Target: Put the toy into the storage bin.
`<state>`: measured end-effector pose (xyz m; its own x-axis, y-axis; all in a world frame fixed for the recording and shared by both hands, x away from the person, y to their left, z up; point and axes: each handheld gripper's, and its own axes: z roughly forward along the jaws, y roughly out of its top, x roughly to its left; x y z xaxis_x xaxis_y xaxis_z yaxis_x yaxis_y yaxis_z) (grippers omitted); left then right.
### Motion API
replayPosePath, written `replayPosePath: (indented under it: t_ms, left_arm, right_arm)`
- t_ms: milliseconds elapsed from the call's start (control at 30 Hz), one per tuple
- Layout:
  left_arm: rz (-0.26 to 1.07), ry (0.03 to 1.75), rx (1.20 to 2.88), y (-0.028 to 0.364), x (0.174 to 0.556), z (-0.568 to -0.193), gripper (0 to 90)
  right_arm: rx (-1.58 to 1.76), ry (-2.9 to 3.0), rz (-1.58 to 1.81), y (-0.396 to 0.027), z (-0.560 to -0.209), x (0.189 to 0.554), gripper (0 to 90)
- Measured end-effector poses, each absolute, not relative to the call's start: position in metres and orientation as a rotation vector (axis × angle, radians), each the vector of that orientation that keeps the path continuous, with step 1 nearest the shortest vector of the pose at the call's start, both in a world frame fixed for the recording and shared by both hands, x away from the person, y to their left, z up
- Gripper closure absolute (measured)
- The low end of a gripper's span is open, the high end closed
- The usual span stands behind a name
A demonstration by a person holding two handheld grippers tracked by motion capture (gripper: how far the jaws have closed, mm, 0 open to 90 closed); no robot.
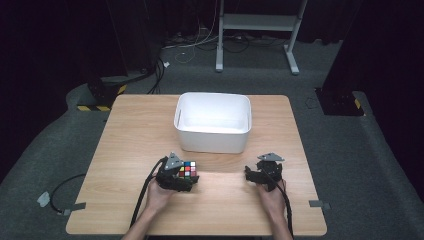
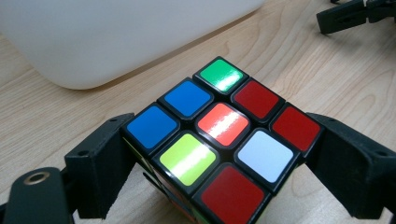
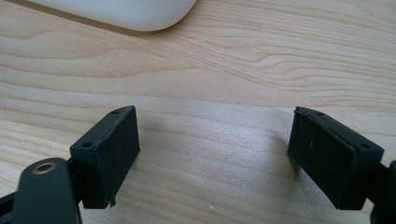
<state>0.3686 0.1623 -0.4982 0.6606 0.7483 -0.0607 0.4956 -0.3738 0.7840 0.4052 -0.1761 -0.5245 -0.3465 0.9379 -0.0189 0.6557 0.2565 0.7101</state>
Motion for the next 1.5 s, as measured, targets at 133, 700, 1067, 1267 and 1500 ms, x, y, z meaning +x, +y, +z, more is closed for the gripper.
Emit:
replayPosePath:
  t_ms: [133, 700, 1067, 1267, 1500]
  left_arm:
    - [0.393, 0.96, 2.056, 0.164, 0.367, -0.494, 12.4]
    - [0.392, 0.967, 2.039, 0.172, 0.367, -0.469, 12.5]
    - [0.404, 0.961, 2.065, 0.177, 0.364, -0.441, 12.4]
    - [0.375, 0.96, 2.049, 0.178, 0.363, -0.431, 12.5]
    - [0.362, 0.94, 2.038, 0.175, 0.364, -0.422, 12.4]
  right_arm:
    - [1.445, 2.092, 0.856, -0.176, -0.525, 0.405, 16.1]
    - [1.444, 2.094, 0.857, -0.176, -0.525, 0.405, 16.1]
    - [1.445, 2.093, 0.857, -0.176, -0.525, 0.405, 16.2]
    - [1.44, 2.097, 0.859, -0.176, -0.525, 0.405, 16.1]
    - [1.44, 2.097, 0.859, -0.176, -0.525, 0.405, 16.2]
